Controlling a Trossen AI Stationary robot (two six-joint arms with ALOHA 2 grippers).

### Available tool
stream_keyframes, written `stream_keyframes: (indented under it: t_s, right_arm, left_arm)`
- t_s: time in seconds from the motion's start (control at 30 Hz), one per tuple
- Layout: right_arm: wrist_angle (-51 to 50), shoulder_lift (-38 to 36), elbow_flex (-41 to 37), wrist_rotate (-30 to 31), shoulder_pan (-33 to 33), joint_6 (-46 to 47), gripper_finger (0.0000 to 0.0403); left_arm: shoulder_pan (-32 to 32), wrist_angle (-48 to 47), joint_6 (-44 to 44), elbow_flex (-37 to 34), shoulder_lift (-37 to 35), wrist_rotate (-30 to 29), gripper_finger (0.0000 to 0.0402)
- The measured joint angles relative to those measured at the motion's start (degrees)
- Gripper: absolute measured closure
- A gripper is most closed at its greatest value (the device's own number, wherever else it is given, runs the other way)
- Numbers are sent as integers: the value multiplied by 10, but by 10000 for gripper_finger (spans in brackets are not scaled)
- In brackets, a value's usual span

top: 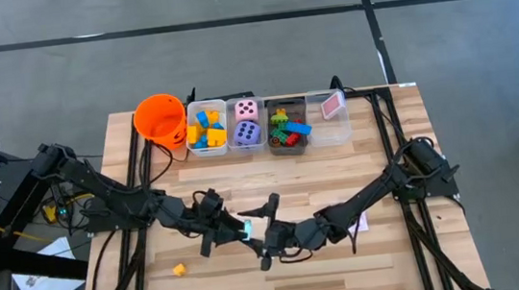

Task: Pick & Place Toys
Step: Put the light blue game piece into the black bin

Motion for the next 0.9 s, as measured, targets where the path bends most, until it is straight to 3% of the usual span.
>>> stream_keyframes:
  t_s: [0.73, 0.9]
  right_arm:
    - [0, 1, 0, 1, 2, 0, 122]
    - [-1, 1, 0, 1, 2, 0, 141]
  left_arm:
    - [-1, -37, -21, 0, 0, 1, 261]
    - [-1, -37, -21, 1, 0, 0, 261]
